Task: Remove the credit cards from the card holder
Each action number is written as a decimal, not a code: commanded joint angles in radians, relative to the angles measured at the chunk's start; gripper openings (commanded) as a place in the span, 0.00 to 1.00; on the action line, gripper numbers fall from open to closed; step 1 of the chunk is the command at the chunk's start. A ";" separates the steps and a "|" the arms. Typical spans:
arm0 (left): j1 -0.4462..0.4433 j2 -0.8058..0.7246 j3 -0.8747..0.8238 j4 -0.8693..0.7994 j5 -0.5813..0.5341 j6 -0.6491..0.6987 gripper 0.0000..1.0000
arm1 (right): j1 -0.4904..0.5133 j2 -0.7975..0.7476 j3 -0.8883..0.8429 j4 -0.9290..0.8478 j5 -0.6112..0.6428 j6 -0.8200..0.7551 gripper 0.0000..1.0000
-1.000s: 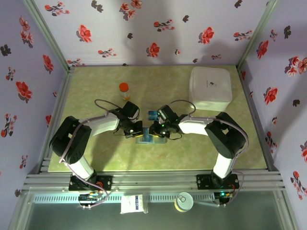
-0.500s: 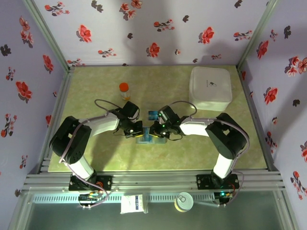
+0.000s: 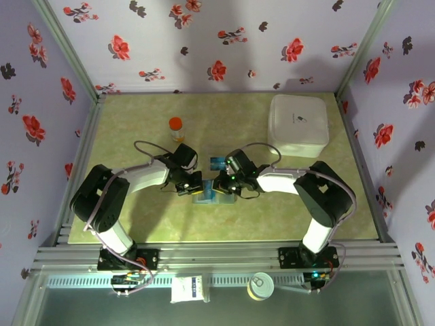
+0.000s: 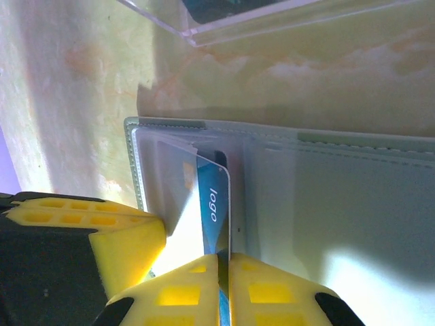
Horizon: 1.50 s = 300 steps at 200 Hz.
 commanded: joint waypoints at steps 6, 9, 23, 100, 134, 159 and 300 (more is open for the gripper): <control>0.001 0.016 -0.010 -0.036 -0.034 0.018 0.00 | -0.020 -0.041 -0.026 -0.021 0.008 -0.010 0.10; 0.001 0.016 -0.010 -0.036 -0.033 0.019 0.00 | -0.021 -0.044 -0.027 -0.026 0.008 -0.012 0.10; -0.001 0.016 -0.009 -0.036 -0.035 0.020 0.00 | -0.026 -0.057 -0.029 -0.050 0.014 -0.026 0.10; 0.001 -0.005 0.005 -0.040 -0.039 0.014 0.00 | -0.040 -0.110 0.024 -0.181 0.016 -0.122 0.07; 0.001 -0.015 0.008 -0.045 -0.035 0.018 0.00 | -0.043 -0.134 0.057 -0.260 0.030 -0.208 0.06; 0.001 -0.026 0.006 -0.029 -0.024 0.014 0.00 | -0.043 -0.115 0.126 -0.385 0.021 -0.362 0.07; 0.031 -0.148 -0.064 0.006 -0.034 -0.016 0.05 | -0.057 0.058 0.585 -1.009 0.269 -1.344 0.00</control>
